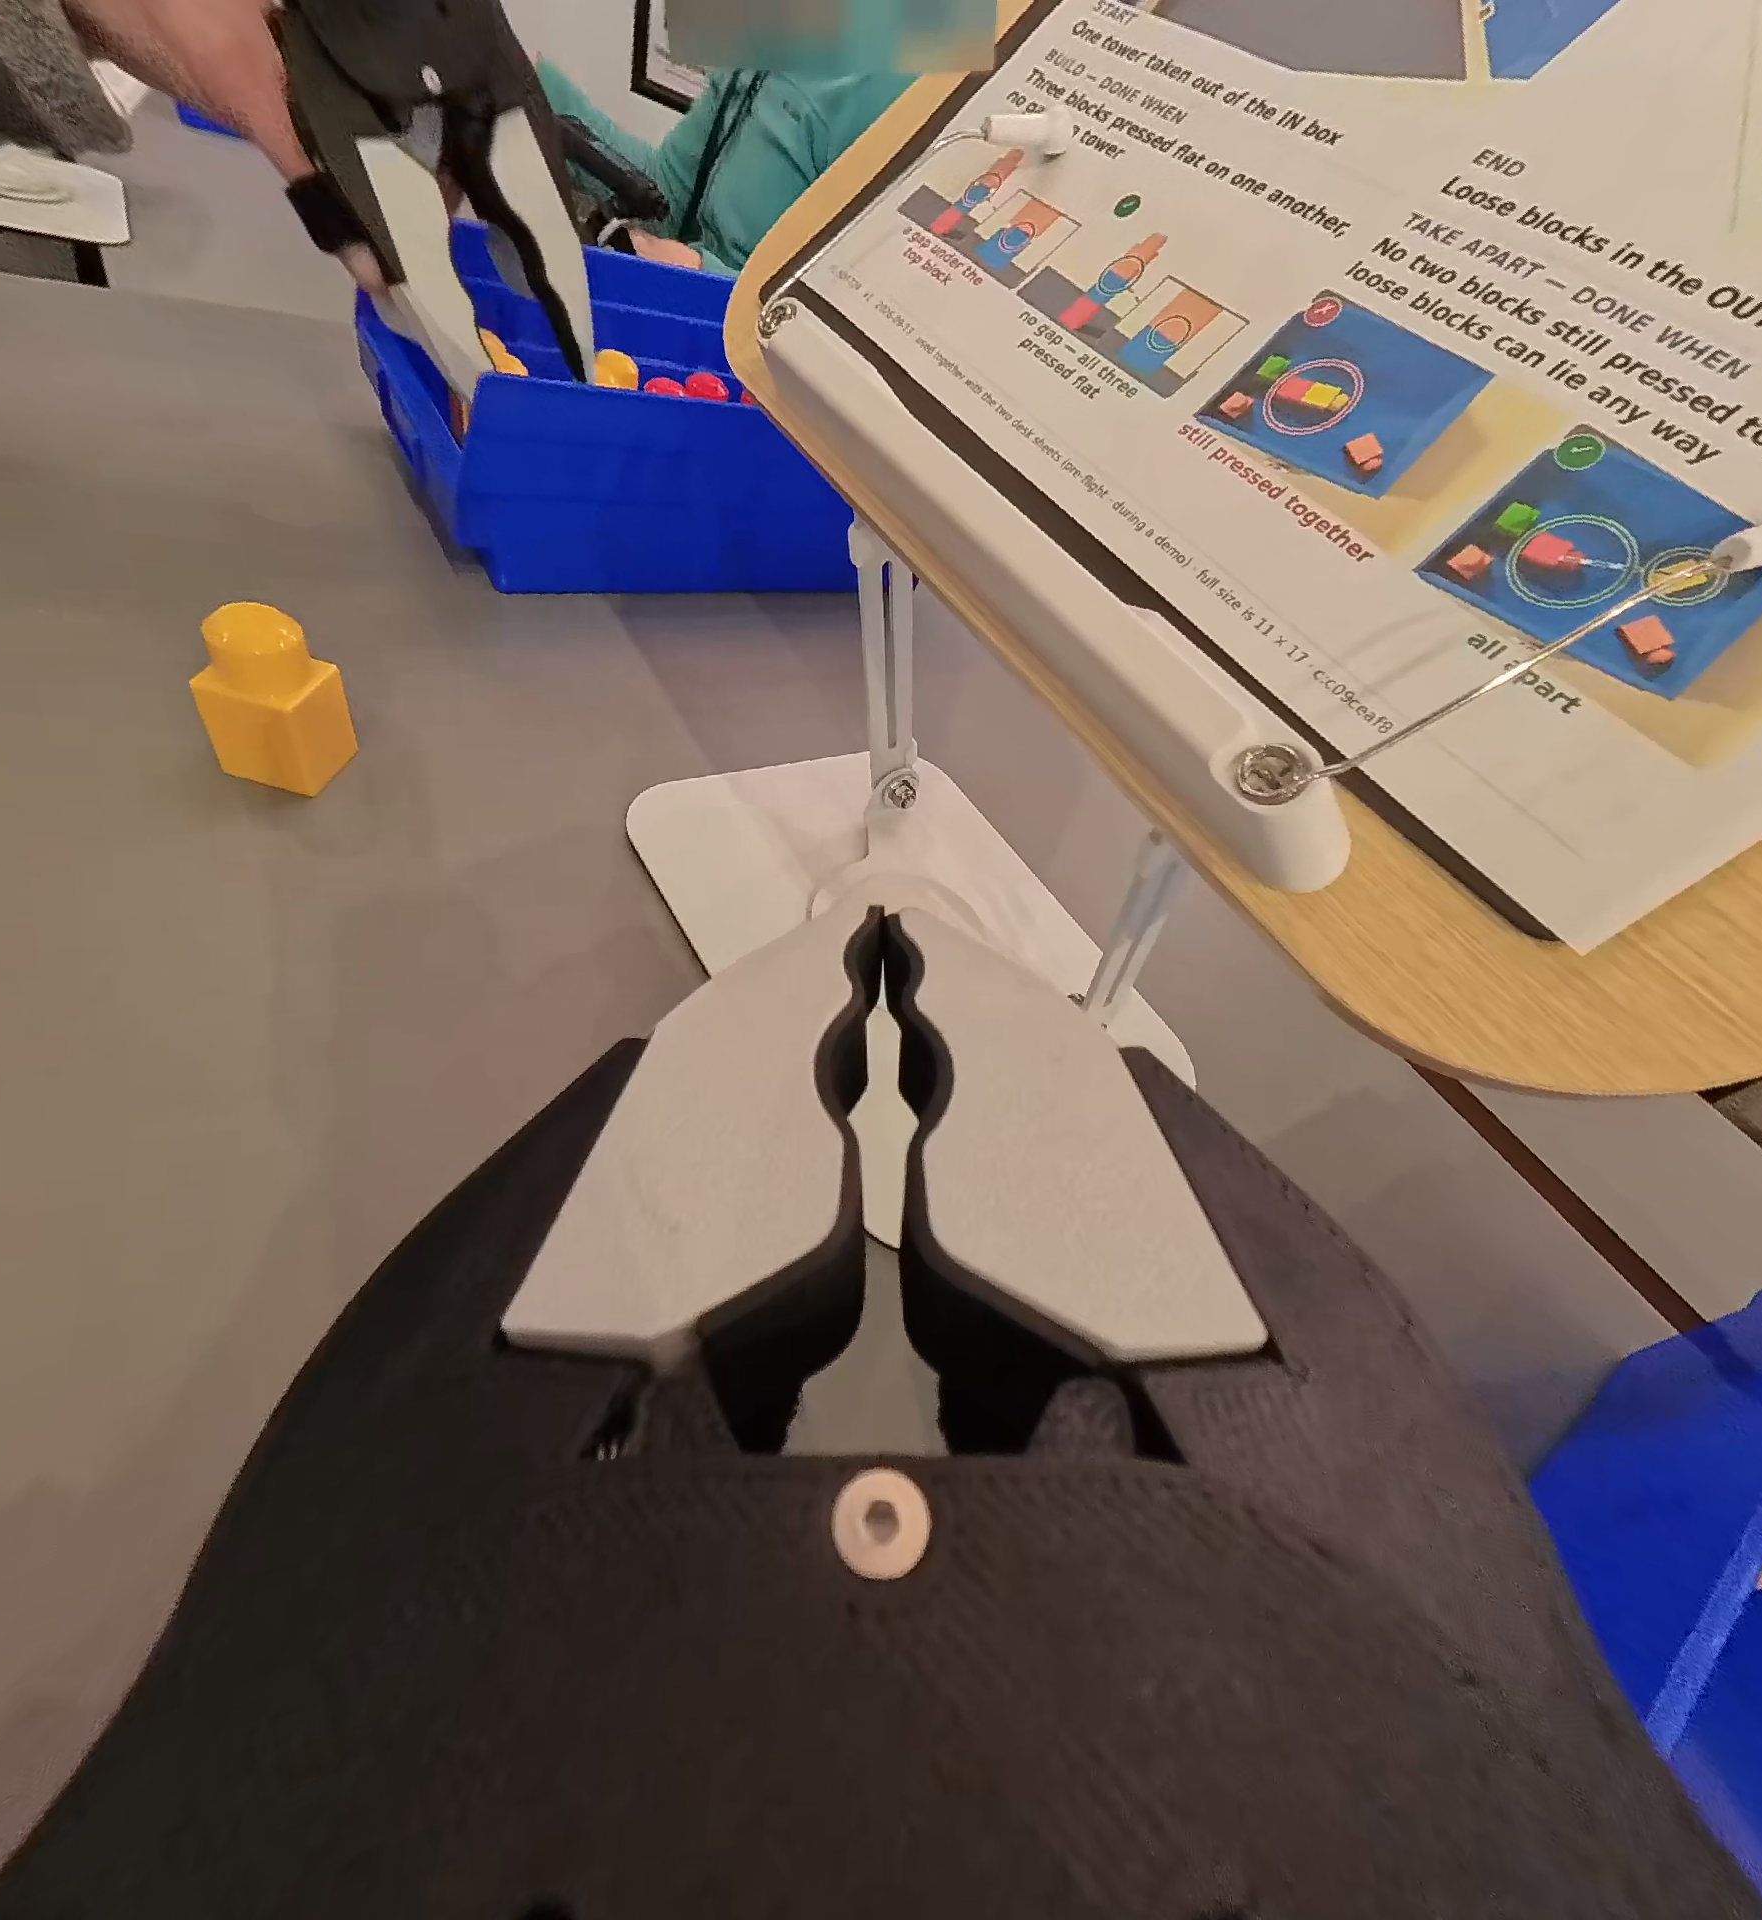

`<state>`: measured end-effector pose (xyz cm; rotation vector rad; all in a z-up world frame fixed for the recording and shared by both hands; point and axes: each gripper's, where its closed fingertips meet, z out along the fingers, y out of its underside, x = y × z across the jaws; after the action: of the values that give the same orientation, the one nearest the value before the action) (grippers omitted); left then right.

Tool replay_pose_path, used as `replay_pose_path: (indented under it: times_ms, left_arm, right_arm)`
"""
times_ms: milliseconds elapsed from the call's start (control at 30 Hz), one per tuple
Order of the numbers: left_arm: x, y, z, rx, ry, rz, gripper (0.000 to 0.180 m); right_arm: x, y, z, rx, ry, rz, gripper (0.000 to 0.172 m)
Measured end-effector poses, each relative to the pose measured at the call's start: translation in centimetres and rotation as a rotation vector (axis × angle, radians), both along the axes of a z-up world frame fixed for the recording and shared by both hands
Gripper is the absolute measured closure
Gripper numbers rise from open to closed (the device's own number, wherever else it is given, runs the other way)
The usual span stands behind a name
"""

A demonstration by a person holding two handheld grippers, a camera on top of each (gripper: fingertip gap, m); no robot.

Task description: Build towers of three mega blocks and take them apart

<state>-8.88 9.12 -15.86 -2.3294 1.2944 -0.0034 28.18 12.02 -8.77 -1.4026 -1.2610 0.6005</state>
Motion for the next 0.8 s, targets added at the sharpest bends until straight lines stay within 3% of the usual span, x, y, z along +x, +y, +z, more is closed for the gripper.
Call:
replay_pose_path:
  times_ms: [267,333,467,633,700,800]
  left_arm:
    - [0.1,1.2,-4.0,-0.139,-0.016,0.002,0.147]
    - [0.1,1.3,-3.8,-0.119,-0.015,0.002,0.148]
    - [-1.0,0.2,-0.5,-0.044,-0.008,0.05,0.148]
    - [0.7,-4.2,5.3,0.081,-0.068,0.012,0.148]
    - [3.1,-6.3,5.9,0.094,-0.12,-0.075,0.148]
    - [6.0,-8.5,4.5,0.07,-0.144,-0.136,0.148]
  right_arm:
    - [0.1,0.3,-0.3,-0.014,-0.001,0.003,0.172]
    - [0.1,0.2,-0.3,-0.013,0.0,0.007,0.172]
    - [0.3,0.2,-0.1,-0.012,0.008,0.005,0.172]
    - [0.2,0.0,0.2,-0.009,0.015,0.012,0.172]
    - [0.1,-0.1,0.1,-0.009,0.014,0.02,0.172]
    - [-0.1,-0.3,0.0,-0.009,0.007,0.027,0.172]
